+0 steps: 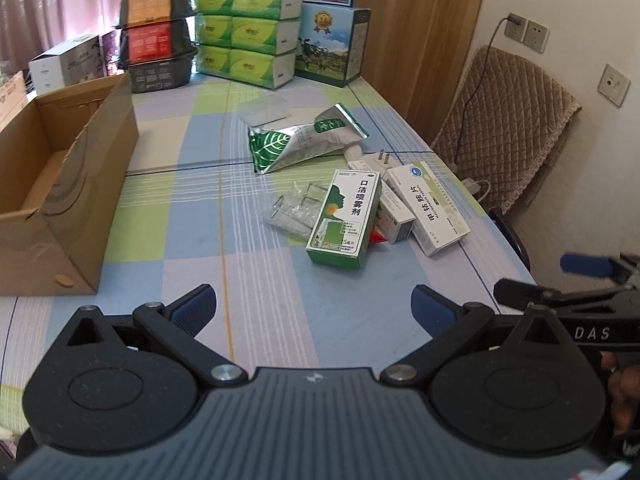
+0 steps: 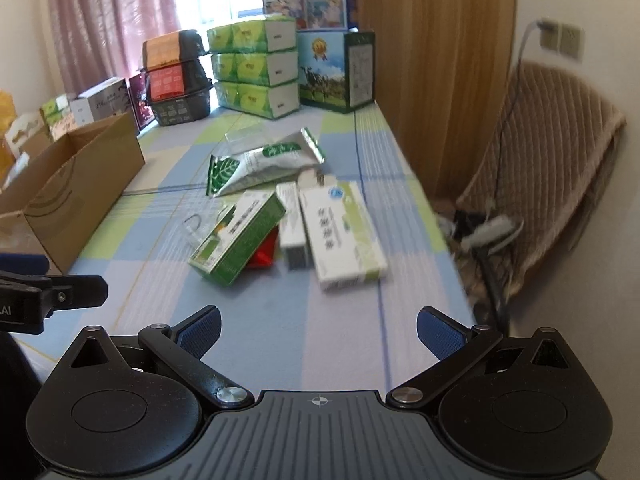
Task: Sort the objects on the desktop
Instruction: 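Move left tool to green-white spray box while right tool approaches white Mecobalamin box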
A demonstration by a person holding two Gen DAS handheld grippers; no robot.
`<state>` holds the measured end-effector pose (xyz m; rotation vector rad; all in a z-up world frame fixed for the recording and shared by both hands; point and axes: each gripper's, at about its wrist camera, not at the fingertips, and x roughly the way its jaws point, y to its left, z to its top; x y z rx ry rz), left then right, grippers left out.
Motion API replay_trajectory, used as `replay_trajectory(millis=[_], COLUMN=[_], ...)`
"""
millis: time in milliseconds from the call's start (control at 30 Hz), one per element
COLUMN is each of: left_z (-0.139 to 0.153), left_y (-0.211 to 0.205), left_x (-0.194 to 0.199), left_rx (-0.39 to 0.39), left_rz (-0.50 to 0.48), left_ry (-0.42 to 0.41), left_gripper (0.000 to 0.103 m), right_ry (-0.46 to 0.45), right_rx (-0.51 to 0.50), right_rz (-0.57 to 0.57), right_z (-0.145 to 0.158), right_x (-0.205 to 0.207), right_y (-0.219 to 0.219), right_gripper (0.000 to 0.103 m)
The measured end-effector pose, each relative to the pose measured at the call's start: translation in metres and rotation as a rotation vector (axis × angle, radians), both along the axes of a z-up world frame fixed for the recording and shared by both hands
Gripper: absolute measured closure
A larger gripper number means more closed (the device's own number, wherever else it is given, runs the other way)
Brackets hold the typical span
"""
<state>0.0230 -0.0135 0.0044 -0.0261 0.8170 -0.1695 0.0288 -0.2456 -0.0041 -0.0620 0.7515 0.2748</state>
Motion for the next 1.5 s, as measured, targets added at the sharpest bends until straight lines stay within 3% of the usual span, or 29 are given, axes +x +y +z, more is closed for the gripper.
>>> replay_trajectory(millis=[400, 667, 933, 1100, 1267, 1433, 1500], left_z=[-0.023, -0.05, -0.075, -0.083, -0.087, -0.091, -0.092], left_y=[-0.008, -0.01, -0.008, -0.012, -0.018, -0.022, -0.023], left_x=[0.06, 0.098, 0.125, 0.134, 0.137, 0.141, 0.141], left_rx=[0.035, -0.034, -0.086, -0.102, -0.085, -0.068, -0.052], left_rz=[-0.131, -0.214, -0.253, -0.279, -0.295, -0.298, -0.288], left_ry=[0.044, 0.054, 0.105, 0.126, 0.123, 0.142, 0.147], left_gripper=[0.001, 0.004, 0.011, 0.022, 0.025, 0.04, 0.051], right_ry=[0.003, 0.058, 0.101, 0.127, 0.15, 0.174, 0.186], right_rx=[-0.135, -0.131, -0.122, -0.121, -0.136, -0.13, -0.116], right_rz=[0.12, 0.166, 0.198, 0.214, 0.236, 0.238, 0.226], right_z=[-0.005, -0.03, -0.051, -0.065, -0.076, -0.082, -0.081], right_x=[0.064, 0.096, 0.122, 0.136, 0.146, 0.151, 0.151], right_y=[-0.008, -0.008, -0.01, -0.008, -0.003, 0.0, 0.0], right_gripper=[0.002, 0.002, 0.015, 0.021, 0.026, 0.033, 0.034])
